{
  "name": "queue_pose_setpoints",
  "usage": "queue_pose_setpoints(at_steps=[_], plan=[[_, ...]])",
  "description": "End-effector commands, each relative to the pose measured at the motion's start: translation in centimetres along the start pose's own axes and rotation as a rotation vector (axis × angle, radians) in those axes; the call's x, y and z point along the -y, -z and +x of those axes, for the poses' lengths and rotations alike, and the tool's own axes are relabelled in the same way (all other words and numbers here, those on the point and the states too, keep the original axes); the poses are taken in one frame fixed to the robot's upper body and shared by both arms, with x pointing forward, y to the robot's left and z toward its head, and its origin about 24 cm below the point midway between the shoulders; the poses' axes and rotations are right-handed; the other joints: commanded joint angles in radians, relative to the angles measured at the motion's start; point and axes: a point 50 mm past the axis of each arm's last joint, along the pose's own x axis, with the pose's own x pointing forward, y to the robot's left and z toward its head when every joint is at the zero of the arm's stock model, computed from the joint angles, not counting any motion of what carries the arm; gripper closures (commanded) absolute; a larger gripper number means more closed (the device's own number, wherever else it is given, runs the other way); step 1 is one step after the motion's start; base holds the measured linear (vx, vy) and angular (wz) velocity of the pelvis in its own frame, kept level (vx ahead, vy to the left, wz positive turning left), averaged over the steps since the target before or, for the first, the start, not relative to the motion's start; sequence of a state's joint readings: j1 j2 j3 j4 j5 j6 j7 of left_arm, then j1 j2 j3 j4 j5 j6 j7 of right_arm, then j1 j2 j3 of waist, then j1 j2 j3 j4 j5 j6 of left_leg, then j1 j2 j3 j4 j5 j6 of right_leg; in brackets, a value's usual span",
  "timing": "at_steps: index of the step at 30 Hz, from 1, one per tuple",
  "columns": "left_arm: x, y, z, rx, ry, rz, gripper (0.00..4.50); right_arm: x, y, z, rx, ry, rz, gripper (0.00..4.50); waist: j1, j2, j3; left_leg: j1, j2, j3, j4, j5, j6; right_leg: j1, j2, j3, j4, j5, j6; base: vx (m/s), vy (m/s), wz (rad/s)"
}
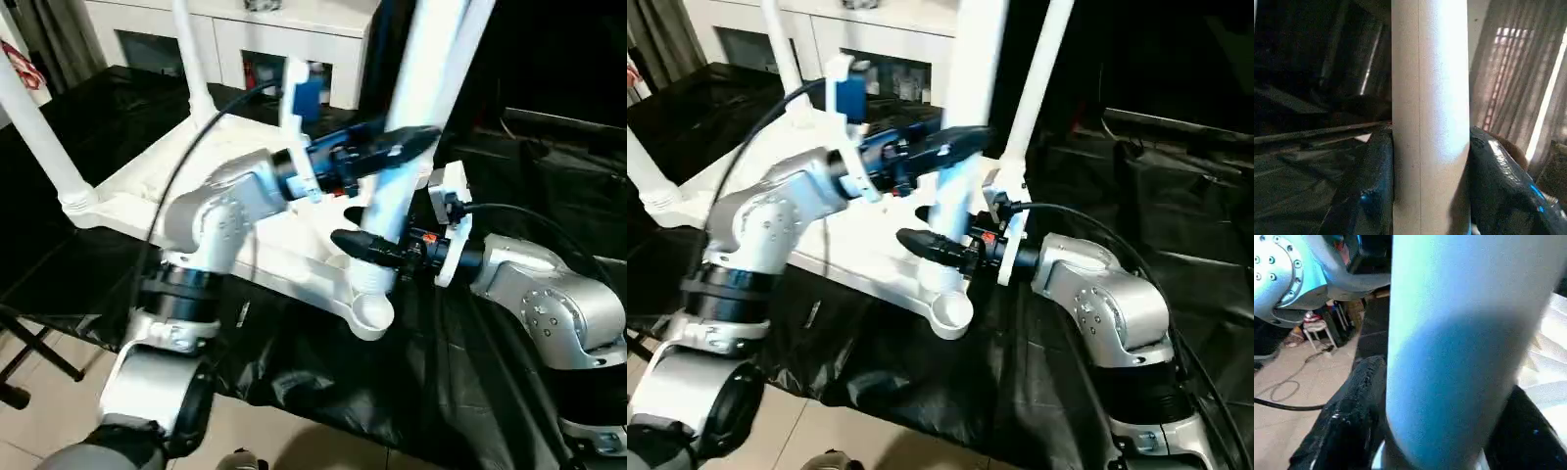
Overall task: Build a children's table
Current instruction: Pick table leg
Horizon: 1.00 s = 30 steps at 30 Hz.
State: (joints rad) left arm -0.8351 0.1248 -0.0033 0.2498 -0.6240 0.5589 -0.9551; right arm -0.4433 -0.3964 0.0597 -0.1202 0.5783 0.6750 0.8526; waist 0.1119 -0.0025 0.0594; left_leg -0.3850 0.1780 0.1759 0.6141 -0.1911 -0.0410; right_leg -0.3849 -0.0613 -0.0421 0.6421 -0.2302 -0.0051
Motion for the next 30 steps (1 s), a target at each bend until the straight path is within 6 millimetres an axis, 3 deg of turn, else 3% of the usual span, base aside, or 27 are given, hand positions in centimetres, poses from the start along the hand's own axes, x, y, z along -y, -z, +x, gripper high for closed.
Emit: queue_pose_setpoints(at_steps=[1, 9, 25, 30], plan=[[0.1, -0.5, 0.1, -0.008, 0.003, 0.044, 2.67, 0.0, -0.9, 0.0, -0.004, 0.007, -0.051, 1.46, 0.000, 0.002, -0.070, 0.021, 0.052, -0.019, -0.073, -0.086, -0.002, 0.052, -0.083, 0.046, -0.070, 0.048, -0.245, 0.000, 0.000, 0.00], [0.1, -0.4, 0.1, -0.016, 0.021, 0.048, 2.67, 0.5, -0.7, -1.0, -0.049, 0.012, -0.030, 1.46, 0.002, 0.001, -0.070, 0.020, 0.050, -0.019, -0.071, -0.081, 0.003, 0.054, -0.083, 0.046, -0.068, 0.066, -0.254, 0.000, 0.000, 0.00], [0.8, 0.2, 0.7, -0.039, 0.080, 0.042, 2.67, 0.1, 0.3, -0.3, -0.072, -0.036, 0.047, 1.46, 0.003, 0.001, -0.071, 0.020, 0.051, -0.019, -0.070, -0.077, 0.010, 0.055, -0.084, 0.045, -0.067, 0.076, -0.266, 0.000, 0.000, 0.00], [0.9, 0.3, 0.8, -0.040, 0.086, 0.042, 2.67, 0.0, 0.5, -0.3, -0.077, -0.042, 0.058, 1.97, 0.003, 0.001, -0.071, 0.020, 0.051, -0.019, -0.069, -0.074, 0.009, 0.055, -0.083, 0.045, -0.066, 0.077, -0.265, 0.000, 0.000, 0.00]])
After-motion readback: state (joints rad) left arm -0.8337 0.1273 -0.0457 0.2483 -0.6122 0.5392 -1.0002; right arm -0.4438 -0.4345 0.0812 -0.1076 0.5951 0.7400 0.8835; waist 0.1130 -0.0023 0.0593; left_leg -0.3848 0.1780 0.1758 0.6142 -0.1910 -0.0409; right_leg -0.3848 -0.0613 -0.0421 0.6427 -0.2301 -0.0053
